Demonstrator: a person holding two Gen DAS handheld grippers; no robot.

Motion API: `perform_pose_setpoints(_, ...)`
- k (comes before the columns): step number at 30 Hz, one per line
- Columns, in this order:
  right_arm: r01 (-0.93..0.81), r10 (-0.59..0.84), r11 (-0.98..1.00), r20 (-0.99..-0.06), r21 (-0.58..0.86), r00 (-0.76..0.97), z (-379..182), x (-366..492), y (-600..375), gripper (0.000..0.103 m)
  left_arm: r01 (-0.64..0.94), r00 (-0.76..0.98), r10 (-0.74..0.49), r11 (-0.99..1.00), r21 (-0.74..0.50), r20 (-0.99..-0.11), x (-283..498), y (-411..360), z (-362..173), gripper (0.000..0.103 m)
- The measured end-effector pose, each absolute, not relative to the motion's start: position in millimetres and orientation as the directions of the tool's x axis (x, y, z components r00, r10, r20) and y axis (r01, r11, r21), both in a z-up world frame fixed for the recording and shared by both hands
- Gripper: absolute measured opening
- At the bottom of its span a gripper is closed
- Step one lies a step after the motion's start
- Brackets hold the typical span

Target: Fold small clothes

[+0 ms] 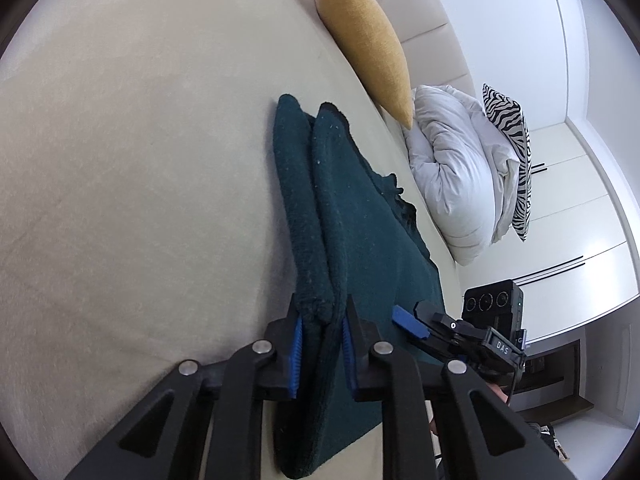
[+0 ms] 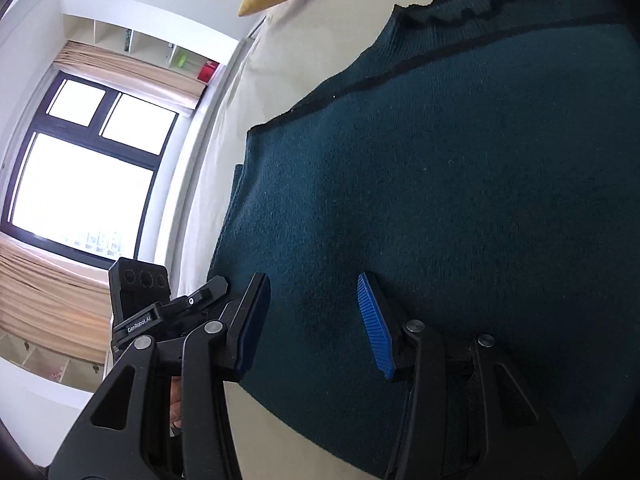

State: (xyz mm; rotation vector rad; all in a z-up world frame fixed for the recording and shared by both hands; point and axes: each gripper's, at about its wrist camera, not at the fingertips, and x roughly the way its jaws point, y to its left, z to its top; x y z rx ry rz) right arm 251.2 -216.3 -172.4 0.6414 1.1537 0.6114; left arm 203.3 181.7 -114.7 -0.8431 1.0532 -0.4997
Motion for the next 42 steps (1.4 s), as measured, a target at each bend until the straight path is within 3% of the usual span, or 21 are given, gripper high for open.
perform_pose_setpoints(5,-0.131,0.732,0.667,-0.61,0.734,0.304,-174.4,247.2,-217.0,0.044,-0.026,0.433,-0.71,0.605,-0.795,-0.555,203.6,179.8,-111.3,0.017)
perform_pose_setpoints(14,-0.022,0.788,0.525,-0.476,0.851,0.391,-166.1,240.8,-295.1,0.049,0.064,0.43,-0.693,0.663,-0.746,-0.579,207.3,137.1,-59.6,0.016)
perform_pose_setpoints(21,0.082,0.777,0.42,-0.405,0.904,0.482,-170.8,224.1,-397.1,0.053,0.259,0.362,-0.699,0.711,-0.654,-0.616,218.3,-2.8,-20.0,0.016)
perform_pose_setpoints(27,0.134,0.772,0.338,-0.356,0.932,0.526,-186.1,214.7,-465.3,0.052,0.286,0.233,-0.708,0.705,-0.649,-0.667,226.1,-117.4,-61.5,0.022)
perform_pose_setpoints(30,0.124,0.786,0.32,-0.336,0.939,0.518,-190.5,212.0,-475.4,0.052,0.283,0.205,-0.749,0.661,-0.695,-0.63,213.5,-130.3,-67.8,0.028)
perform_pose_setpoints(32,0.122,0.788,0.329,-0.343,0.937,0.511,-191.5,213.4,-475.8,0.052,0.322,0.216,-0.761,0.647,-0.691,-0.612,201.5,-130.1,-54.8,0.04)
perform_pose_setpoints(37,0.145,0.766,0.402,-0.418,0.904,0.488,-189.8,223.3,-451.5,0.052,0.379,0.275,-0.818,0.575,-0.726,-0.505,180.4,-94.5,-18.0,0.042)
perform_pose_setpoints(42,0.176,0.744,0.477,-0.502,0.861,0.44,-183.4,233.1,-433.1,0.052,0.313,0.32,-0.78,0.622,-0.718,-0.537,170.3,-48.1,-37.9,0.042)
